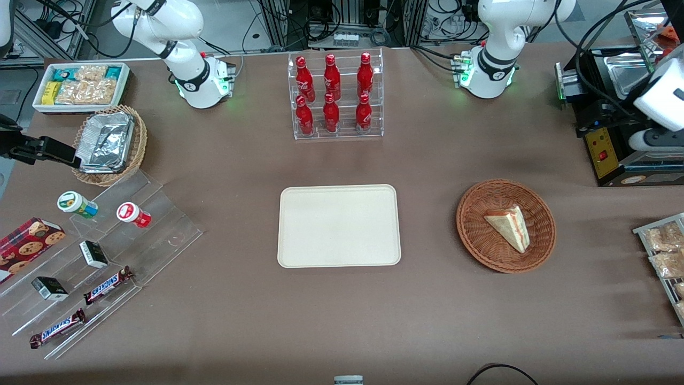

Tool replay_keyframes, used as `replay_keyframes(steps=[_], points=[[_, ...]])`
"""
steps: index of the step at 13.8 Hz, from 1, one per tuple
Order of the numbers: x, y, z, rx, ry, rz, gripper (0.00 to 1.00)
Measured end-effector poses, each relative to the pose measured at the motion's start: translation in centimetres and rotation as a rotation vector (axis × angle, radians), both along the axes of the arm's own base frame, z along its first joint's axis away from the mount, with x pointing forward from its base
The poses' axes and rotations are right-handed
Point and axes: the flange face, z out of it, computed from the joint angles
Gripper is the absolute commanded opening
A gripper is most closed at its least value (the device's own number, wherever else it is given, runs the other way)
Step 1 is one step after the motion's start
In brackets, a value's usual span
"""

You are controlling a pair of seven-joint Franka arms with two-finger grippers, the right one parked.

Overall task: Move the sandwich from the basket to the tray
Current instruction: 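Move the left gripper toward the wicker basket holding the sandwich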

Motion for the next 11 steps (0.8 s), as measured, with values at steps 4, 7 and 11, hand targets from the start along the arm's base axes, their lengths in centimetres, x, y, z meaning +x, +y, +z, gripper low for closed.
replay_keyframes(steps=[4,7,11], points=[[0.1,-0.3,0.0,0.002,0.0,0.049,1.0],[0.9,-0.3,-1.2,0.005,0.019,0.057,1.0],[3.1,-0.1,-5.5,0.009,0.041,0.069,1.0]])
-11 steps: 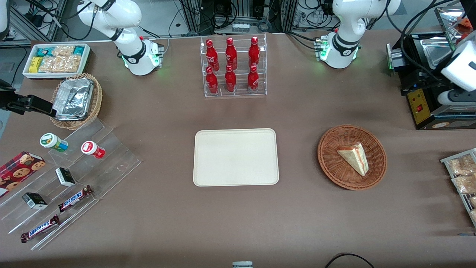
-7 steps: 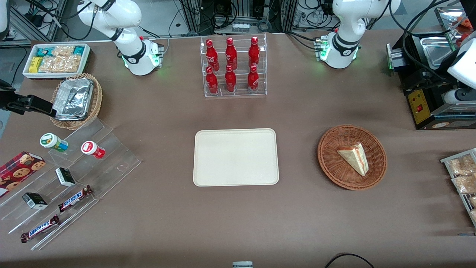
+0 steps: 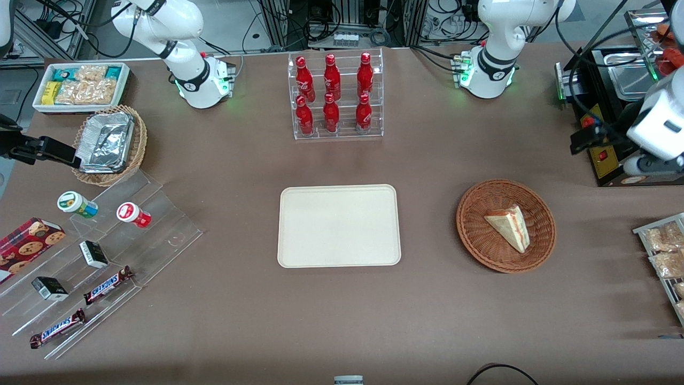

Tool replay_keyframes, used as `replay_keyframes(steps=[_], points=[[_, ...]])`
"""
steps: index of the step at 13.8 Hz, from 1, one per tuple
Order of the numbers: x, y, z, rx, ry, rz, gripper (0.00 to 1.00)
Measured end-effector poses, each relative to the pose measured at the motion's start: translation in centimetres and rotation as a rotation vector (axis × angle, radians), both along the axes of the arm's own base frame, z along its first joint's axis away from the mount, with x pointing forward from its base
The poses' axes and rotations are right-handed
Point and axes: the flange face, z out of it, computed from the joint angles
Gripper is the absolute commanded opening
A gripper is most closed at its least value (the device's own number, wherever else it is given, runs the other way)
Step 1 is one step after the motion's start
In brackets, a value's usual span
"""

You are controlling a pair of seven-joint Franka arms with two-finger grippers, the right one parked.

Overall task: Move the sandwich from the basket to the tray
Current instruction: 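Move the left gripper toward the wicker basket holding the sandwich, then lower the open left gripper over the wrapped sandwich in the basket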

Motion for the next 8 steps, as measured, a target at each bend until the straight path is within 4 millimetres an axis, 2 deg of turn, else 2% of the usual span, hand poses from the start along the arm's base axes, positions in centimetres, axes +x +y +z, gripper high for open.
replay_keyframes(steps=[3,8], points=[[0.9,0.5,-5.0,0.001,-0.007,0.013,1.0],[1.2,2.9,-12.9,-0.012,-0.069,0.147,1.0]])
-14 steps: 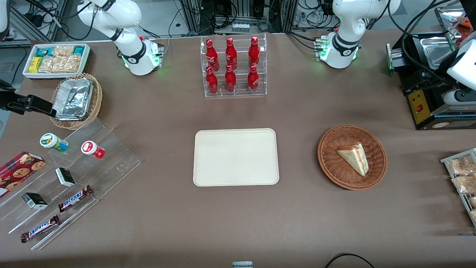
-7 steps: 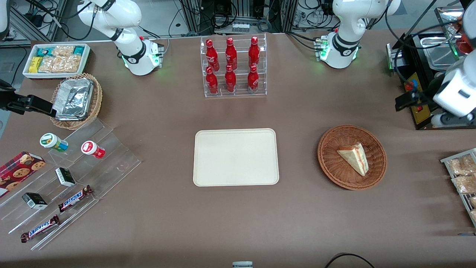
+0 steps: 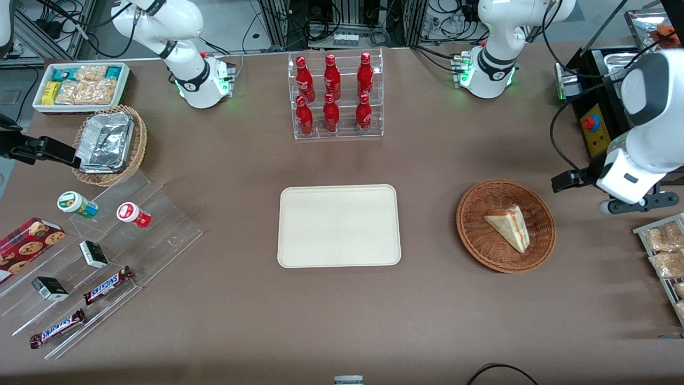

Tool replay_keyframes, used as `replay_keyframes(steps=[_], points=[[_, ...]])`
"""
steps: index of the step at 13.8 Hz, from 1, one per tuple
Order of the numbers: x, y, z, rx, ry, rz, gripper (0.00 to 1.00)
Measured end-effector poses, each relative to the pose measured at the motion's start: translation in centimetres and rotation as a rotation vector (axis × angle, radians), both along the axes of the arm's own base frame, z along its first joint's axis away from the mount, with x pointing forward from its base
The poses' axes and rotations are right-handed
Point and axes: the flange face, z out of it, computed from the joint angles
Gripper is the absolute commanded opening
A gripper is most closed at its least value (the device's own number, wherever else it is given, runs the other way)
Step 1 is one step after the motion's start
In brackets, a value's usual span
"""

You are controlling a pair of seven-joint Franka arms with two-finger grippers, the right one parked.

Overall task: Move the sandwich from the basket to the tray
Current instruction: 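Lower the open left gripper over the wrapped sandwich in the basket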

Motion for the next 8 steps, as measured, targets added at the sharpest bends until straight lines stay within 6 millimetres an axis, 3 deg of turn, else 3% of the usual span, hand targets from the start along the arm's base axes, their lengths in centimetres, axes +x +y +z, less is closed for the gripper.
replay_keyframes(steps=[4,8], points=[[-0.5,0.2,-5.2,-0.012,-0.046,0.132,1.0],[-0.3,-0.5,-8.5,-0.008,-0.067,0.221,1.0]])
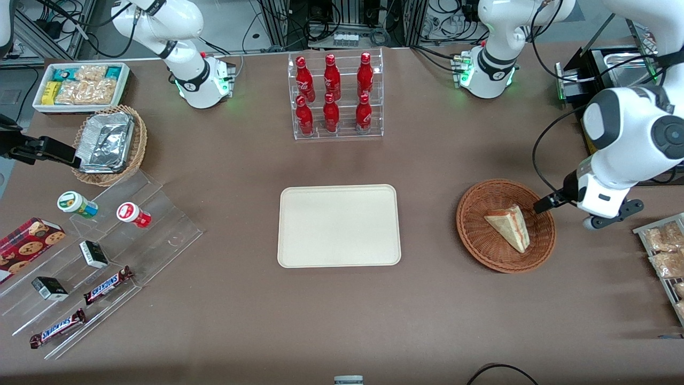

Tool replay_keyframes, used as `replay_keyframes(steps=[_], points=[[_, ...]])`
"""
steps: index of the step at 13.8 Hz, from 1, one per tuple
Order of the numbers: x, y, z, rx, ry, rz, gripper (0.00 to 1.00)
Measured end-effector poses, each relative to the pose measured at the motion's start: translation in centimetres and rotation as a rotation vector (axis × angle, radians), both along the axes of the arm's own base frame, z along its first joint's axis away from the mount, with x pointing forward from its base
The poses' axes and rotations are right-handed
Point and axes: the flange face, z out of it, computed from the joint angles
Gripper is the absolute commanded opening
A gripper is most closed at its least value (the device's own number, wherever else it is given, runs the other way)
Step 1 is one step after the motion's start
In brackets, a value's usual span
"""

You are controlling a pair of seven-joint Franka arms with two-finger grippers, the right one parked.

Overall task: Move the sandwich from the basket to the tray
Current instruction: 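Lower the open left gripper over the wrapped sandwich in the basket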

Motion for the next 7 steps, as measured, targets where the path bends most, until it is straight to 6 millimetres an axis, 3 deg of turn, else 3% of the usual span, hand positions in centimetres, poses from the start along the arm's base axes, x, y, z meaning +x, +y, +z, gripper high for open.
replay_keyframes(steps=[4,7], points=[[0.0,-2.1,-3.3,0.0,-0.038,0.072,1.0],[0.0,-4.2,-4.8,0.0,-0.035,0.087,1.0]])
